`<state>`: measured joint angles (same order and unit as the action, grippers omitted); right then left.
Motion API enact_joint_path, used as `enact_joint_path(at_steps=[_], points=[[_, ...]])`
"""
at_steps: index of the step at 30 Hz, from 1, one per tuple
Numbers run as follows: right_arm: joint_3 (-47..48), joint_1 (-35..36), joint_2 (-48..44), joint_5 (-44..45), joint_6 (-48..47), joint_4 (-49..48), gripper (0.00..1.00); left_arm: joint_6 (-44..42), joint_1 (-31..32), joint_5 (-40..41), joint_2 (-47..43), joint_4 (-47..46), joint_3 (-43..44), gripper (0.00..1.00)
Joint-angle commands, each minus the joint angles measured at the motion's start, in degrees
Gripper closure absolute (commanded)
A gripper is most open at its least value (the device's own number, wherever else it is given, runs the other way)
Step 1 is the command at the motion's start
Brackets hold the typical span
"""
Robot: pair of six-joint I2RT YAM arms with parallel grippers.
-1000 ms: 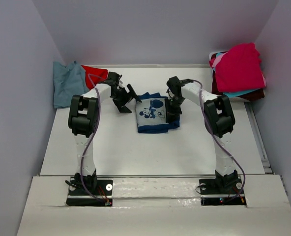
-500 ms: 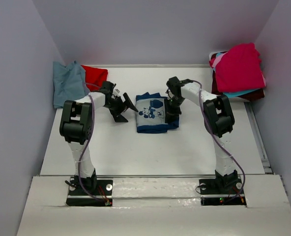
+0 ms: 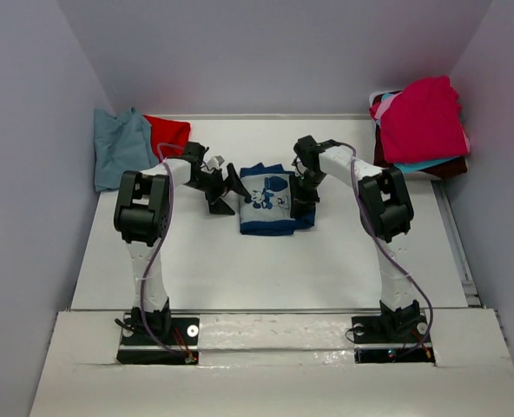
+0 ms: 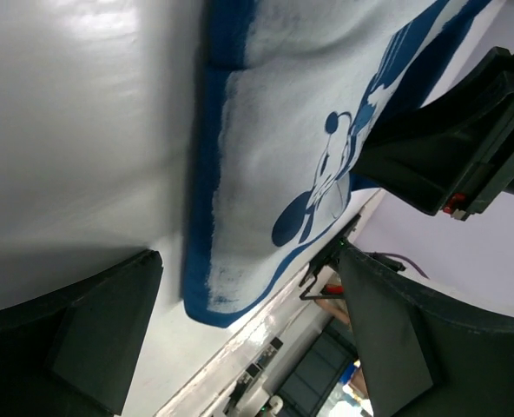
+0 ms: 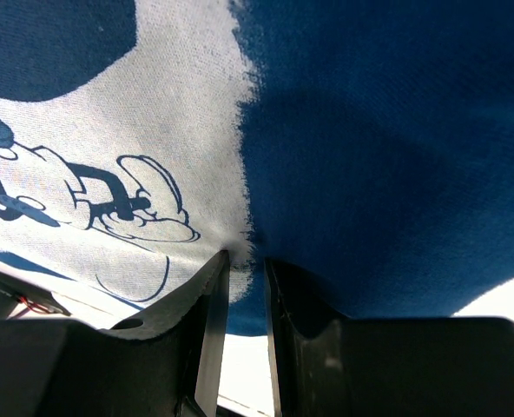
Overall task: Fold and stack the t-shirts
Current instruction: Fold the tshirt
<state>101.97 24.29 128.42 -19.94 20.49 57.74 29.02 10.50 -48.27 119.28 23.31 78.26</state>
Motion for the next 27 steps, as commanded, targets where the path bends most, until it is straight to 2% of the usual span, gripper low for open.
enact_joint_path(at_steps=[1, 8, 13, 20, 24, 27], points=[[0.6, 0.1, 2.3, 0.1, -1.0, -1.9, 0.71, -6.2, 1.4, 3.1, 6.0, 2.7, 2.4, 0.01], [-0.2, 0.1, 2.4, 0.3, -1.3, -2.2, 0.71, -7.3, 1.9, 6.3, 9.8, 4.3, 5.1, 0.01], [0.4, 0.1, 2.8, 0.2, -1.2, -2.2, 0.71, -7.9, 5.2, 7.7, 12.8, 5.4, 7.4, 0.01], [0.0, 0.1, 3.1, 0.0, -1.3, -2.5, 0.71, -6.5, 12.9, 3.5, 17.8, 5.3, 13.4, 0.01], [-0.4, 0.1, 2.8, -0.1, -1.2, -2.8, 0.71, -4.1, 14.8, -0.9, 19.5, 3.1, 15.3, 0.01], [-0.4, 0.1, 2.9, -0.1, -1.2, -2.8, 0.71, -3.0, 14.8, -0.7, 19.6, 2.4, 15.0, 0.01]])
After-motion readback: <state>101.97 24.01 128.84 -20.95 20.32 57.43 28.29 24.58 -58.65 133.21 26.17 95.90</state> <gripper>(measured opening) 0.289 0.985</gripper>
